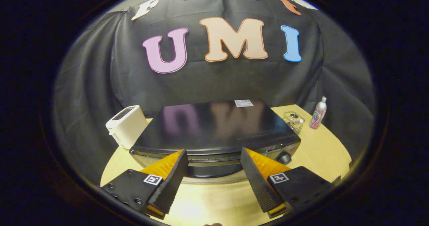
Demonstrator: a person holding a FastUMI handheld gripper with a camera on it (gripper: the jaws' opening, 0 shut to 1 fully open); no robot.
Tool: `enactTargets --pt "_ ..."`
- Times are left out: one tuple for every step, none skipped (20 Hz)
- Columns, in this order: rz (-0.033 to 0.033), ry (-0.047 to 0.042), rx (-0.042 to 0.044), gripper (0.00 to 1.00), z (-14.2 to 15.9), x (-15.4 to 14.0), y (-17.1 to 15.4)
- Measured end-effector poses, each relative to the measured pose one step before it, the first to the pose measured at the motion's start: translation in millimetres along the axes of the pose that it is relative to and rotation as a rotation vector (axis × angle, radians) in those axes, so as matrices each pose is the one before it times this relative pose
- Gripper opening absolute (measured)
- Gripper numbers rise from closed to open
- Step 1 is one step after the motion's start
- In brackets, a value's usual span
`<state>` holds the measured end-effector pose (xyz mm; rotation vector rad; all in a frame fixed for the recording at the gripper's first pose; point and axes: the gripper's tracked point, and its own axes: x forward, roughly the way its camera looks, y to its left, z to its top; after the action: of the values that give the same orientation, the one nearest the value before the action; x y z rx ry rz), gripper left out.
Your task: Open the toaster oven, put the food inside, and close the toaster oven door.
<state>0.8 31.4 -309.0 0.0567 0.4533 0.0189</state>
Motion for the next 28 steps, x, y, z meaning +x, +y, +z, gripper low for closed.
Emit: enactTargets --pt "0.00305 0.00270 -0.00643 1.00 -1.90 -3.72 0.30" --pt "-0.00145 0.01097 -0.00568 1.00 -4.70 -8.44 -0.06" --pt "0.00226 -0.00364 -0.01097 1.00 -1.63 4.77 -1.45" --pt "-0.00142 0.00830 -0.00494 1.00 -4.32 -6.64 -0.41" --pt "-0.00125 0.00024 0.00142 1.00 -3.30 -4.23 -1.05" --pt "-0.00019 0.00816 0.00043 1.00 -6.36 -5.64 -0.36" --pt "0.00046 0.00512 -0.00229 1.00 -4.49 -5.42 -0.14" --pt "0.00077 0.00714 -0.00464 1.00 -7.00 -3.90 -0.73" --pt "0.00126 0.00573 -0.00170 1.00 -5.67 -5.59 -0.50" --pt "0.00232 0.00592 -0.00039 1.00 -7.93 -4.45 -1.06" --pt "0.00293 0.00588 0.00041 1.00 -7.26 -4.40 -0.59" --pt "0.00310 0.01004 -0.00085 1.00 -9.78 -4.48 -0.30" --pt "0.00021 0.01004 -0.00141 1.00 -7.65 -3.73 -0.84" --pt "-0.00042 0.01430 -0.00408 1.00 -9.06 -3.27 -0.50" --pt "-0.00115 0.01650 -0.00487 1.00 -8.65 -2.93 -0.57" --pt "-0.00133 0.02032 -0.00513 1.00 -10.80 -2.00 -0.31" --pt "-0.00207 0.02238 -0.00618 1.00 -11.05 -1.87 -0.57" --pt "-0.00104 0.01480 -0.00315 1.00 -8.11 -0.14 1.11" --pt "-0.00065 0.02002 -0.00143 1.00 -12.81 -0.38 1.51" --pt "-0.00082 0.02110 -0.00199 1.00 -12.67 -0.55 1.79" --pt "-0.00135 0.02650 -0.00296 1.00 -11.70 3.38 0.79" --pt "0.00114 0.03555 -0.00860 1.00 -14.28 2.66 2.05" --pt "-0.00076 0.02077 -0.00962 1.00 -9.55 2.65 1.95" --pt "-0.00006 0.02469 -0.00619 0.99 -13.15 2.33 3.22" --pt "-0.00064 0.02765 -0.00257 0.99 -11.15 4.36 2.44" --pt "-0.00066 0.02427 0.00328 0.99 -10.48 4.56 3.05" --pt "-0.00215 0.02016 0.00282 0.99 -7.19 3.89 0.80" --pt "-0.00577 0.02009 -0.00311 0.99 -7.32 3.08 -0.02"
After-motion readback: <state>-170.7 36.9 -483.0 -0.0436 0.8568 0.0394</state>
